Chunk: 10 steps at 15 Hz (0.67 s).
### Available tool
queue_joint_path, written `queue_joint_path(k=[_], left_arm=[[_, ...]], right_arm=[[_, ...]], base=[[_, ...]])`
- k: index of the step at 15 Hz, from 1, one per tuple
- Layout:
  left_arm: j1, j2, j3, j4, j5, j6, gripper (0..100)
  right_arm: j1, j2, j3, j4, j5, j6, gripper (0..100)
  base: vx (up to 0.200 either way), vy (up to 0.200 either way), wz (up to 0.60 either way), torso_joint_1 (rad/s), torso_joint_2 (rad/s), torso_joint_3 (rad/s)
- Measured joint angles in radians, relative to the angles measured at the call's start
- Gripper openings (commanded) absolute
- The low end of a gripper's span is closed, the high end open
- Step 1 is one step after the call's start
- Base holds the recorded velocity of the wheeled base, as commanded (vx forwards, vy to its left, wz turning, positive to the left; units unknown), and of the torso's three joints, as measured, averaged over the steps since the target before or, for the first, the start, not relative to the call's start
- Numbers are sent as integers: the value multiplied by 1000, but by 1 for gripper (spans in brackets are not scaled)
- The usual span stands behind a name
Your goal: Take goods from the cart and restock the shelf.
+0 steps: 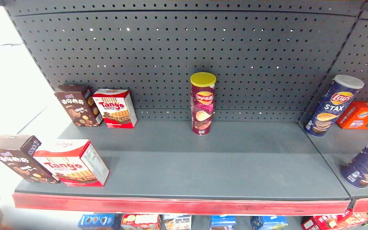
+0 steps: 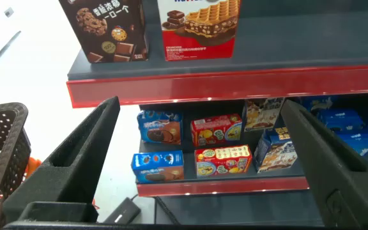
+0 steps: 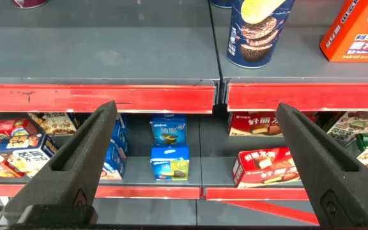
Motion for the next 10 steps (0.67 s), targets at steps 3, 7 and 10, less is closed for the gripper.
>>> queue_joint_path(k=[3,7,10], left_arm=[[0,0,0,0,0,0,100],[0,0,0,-1,0,0,100],[0,0,0,0,0,0,100]], right_arm=[[0,0,0,0,0,0,100],[0,0,0,1,0,0,100],[0,0,0,2,0,-5,100]], base=[[0,0,0,0,0,0],[0,0,0,0,0,0],[0,0,0,0,0,0]])
